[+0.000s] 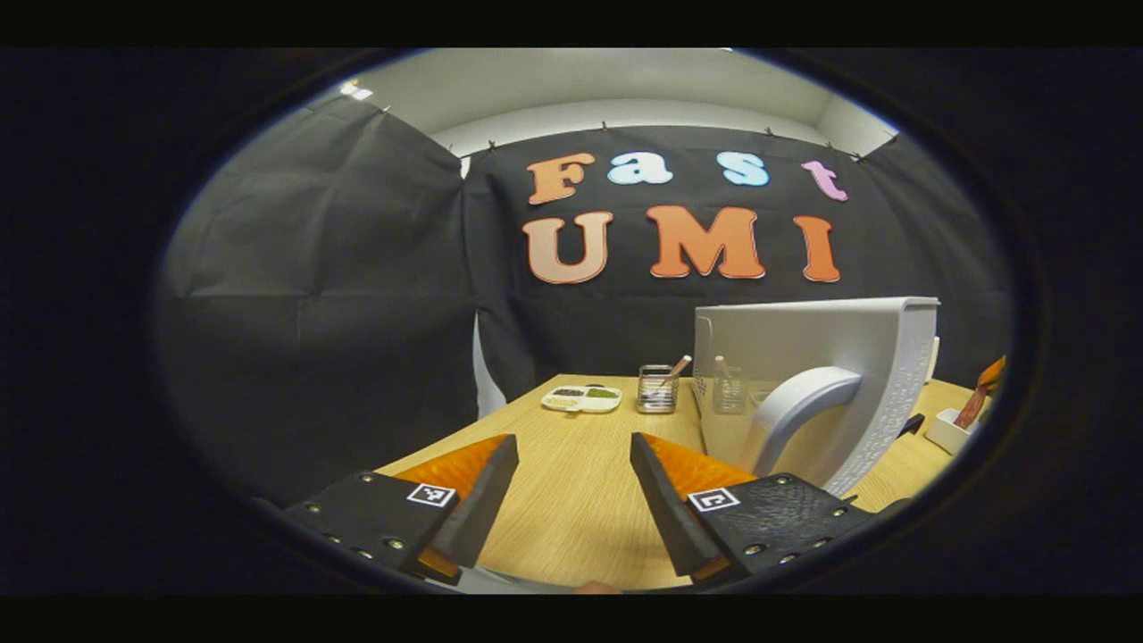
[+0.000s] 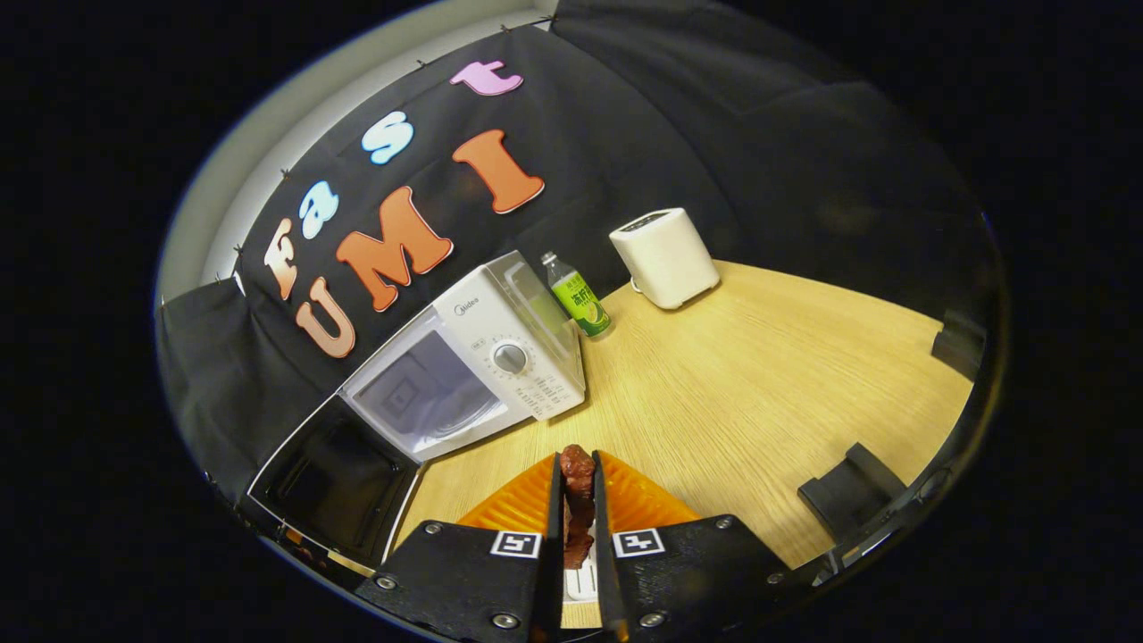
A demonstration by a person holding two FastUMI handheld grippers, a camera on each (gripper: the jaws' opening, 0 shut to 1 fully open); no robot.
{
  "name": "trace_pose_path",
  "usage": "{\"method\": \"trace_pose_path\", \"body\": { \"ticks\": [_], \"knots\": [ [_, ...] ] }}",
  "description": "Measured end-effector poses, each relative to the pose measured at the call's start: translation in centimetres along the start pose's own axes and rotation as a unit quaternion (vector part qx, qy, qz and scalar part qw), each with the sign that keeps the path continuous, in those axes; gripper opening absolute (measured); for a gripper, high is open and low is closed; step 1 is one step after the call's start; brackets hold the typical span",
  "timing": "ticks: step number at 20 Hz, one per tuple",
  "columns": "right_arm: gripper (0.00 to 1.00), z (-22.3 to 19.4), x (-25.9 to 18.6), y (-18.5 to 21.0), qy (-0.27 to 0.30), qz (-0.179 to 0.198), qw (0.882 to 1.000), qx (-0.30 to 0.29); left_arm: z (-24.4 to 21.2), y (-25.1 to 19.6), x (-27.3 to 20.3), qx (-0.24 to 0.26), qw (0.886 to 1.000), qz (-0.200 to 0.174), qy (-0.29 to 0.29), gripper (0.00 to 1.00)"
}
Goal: Open the microwave oven with the left hand, put the food in, and close the microwave oven.
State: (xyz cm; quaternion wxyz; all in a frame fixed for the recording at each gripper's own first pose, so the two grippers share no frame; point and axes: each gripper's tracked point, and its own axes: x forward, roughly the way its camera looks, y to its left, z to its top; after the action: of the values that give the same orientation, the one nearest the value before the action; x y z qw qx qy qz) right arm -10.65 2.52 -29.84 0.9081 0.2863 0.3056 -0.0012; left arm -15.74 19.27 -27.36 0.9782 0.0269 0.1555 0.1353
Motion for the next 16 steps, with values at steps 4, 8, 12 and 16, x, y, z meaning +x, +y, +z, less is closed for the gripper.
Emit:
{"method": "trace_pose_path", "body": {
  "ticks": [4, 8, 12, 16],
  "knots": [
    [0.15, 2.9, -0.1, 2.8, -0.038, 0.006, 0.999, -0.027, 0.0, 0.2, 0.6, 0.009, 1.0, 0.004, 0.005, 0.85],
    [0.15, 4.6, 1.2, 6.3, -0.055, 0.028, 0.998, -0.033, 0.1, 0.8, 0.6, 0.024, 1.0, 0.001, 0.001, 0.87],
    [0.15, 5.5, 3.2, 10.6, -0.066, 0.059, 0.995, -0.041, 0.1, 1.1, 0.5, 0.032, 0.999, -0.002, -0.001, 0.86],
    [0.15, 6.2, 5.6, 14.2, -0.079, 0.077, 0.993, -0.048, 0.2, 1.8, 0.6, 0.023, 1.0, 0.0, -0.008, 0.86]
  ]
}}
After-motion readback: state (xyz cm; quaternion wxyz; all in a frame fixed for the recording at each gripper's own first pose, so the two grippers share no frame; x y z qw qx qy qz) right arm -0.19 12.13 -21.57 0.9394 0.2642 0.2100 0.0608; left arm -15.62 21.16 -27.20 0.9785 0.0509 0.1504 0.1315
